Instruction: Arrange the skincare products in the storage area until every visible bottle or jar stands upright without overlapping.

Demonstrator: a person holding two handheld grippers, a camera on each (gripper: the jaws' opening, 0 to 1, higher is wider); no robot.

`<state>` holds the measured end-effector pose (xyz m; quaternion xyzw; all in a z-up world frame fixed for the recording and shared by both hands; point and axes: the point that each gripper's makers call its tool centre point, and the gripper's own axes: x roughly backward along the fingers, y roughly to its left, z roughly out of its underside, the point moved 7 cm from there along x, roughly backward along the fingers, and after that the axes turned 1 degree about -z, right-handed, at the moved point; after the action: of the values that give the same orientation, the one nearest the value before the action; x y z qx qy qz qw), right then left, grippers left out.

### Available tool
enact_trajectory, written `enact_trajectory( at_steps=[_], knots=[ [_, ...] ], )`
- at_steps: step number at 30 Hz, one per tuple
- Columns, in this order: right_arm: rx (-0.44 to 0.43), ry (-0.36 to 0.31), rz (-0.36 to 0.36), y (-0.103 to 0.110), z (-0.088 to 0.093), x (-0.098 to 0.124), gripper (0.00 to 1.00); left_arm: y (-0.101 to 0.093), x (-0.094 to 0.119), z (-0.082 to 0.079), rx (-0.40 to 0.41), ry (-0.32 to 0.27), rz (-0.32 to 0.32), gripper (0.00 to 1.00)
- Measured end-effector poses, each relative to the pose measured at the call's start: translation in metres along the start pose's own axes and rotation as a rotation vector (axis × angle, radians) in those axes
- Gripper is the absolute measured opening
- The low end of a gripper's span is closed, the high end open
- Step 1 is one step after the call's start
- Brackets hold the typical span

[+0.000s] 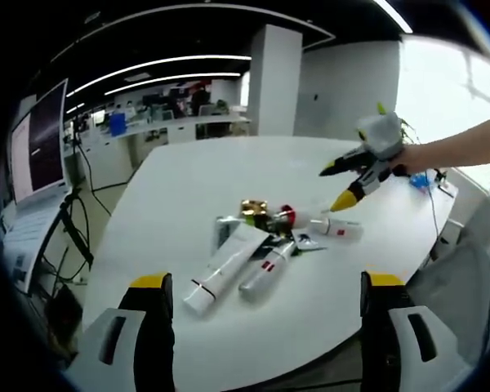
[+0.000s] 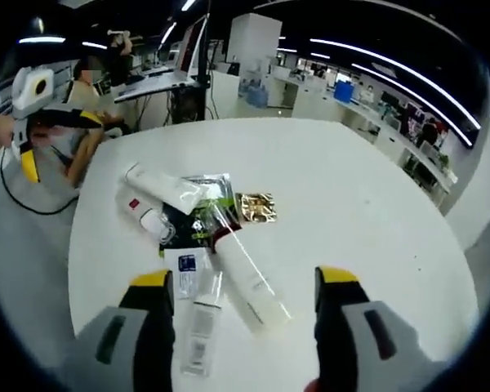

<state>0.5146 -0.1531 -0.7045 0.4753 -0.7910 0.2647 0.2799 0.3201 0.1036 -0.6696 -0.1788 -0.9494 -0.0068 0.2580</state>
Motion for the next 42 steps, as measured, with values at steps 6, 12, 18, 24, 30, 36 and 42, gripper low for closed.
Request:
enact_trajectory(
  at_steps=[6, 12, 18, 24, 30, 36, 42],
  knots=[
    [-0.030, 0.002, -0.005, -0.008, -0.001, -0.014, 0.62, 0.001, -0.001, 0.000, 0.007, 0.002, -0.001, 0.93],
    [0.004, 0.026, -0.040, -0.006, -0.005, -0.029, 0.65, 0.002, -0.002, 0.001, 0.008, 0.007, -0.003, 0.93],
    [0.086, 0.111, -0.068, -0.006, -0.004, -0.046, 0.60, 0.003, -0.002, 0.002, 0.015, 0.008, -0.009, 0.93],
    [0.103, 0.168, -0.080, -0.004, -0.003, -0.060, 0.55, 0.006, -0.002, 0.002, 0.022, 0.003, -0.021, 0.92],
    [0.169, 0.211, -0.131, -0.001, -0.008, -0.071, 0.50, 0.006, -0.002, 0.002, 0.024, 0.004, -0.025, 0.92],
    [0.258, 0.294, -0.250, 0.006, -0.012, -0.081, 0.31, 0.007, -0.002, 0.002, 0.025, 0.004, -0.028, 0.92],
    [0.379, 0.365, -0.281, 0.006, -0.014, -0.094, 0.30, 0.007, -0.002, 0.002, 0.026, 0.004, -0.032, 0.92]
  ],
)
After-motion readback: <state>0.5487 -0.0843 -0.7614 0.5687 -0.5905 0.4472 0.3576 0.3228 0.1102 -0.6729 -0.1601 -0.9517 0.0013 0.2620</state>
